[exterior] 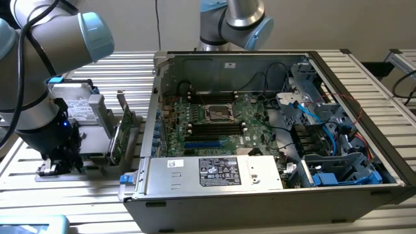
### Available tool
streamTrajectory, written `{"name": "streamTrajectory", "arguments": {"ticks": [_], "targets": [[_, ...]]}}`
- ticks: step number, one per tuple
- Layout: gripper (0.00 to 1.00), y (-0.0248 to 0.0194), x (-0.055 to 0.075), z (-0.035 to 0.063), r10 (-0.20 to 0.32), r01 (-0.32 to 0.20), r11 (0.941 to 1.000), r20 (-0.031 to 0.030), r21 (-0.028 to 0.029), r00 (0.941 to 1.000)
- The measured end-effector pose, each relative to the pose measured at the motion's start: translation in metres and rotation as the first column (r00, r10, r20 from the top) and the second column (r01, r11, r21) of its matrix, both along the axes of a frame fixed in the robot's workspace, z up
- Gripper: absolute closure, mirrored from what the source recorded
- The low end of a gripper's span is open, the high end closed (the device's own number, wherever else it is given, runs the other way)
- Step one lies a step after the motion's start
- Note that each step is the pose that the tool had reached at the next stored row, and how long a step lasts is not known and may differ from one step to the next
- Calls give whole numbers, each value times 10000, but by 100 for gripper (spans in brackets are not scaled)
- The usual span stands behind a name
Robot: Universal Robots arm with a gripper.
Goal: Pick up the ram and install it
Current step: 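Pick up the ram and move it above insertion slot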
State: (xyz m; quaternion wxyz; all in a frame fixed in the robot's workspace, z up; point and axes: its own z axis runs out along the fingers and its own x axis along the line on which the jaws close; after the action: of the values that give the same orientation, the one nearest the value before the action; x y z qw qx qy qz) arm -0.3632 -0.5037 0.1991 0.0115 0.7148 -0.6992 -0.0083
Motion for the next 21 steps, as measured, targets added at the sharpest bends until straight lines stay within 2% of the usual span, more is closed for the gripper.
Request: {"name": "streamTrajectory", "arguments": {"ticks": [2, 3, 17, 21], "targets": [[84, 0, -1, 11, -1, 1, 10000, 1, 1, 10000], [87, 0, -1, 29, -1, 1, 10000, 3, 3, 10000], [87, 0, -4, 652, -55, 55, 10000, 0, 0, 10000], [87, 0, 53, 835, -61, 61, 10000, 0, -9, 10000]]}}
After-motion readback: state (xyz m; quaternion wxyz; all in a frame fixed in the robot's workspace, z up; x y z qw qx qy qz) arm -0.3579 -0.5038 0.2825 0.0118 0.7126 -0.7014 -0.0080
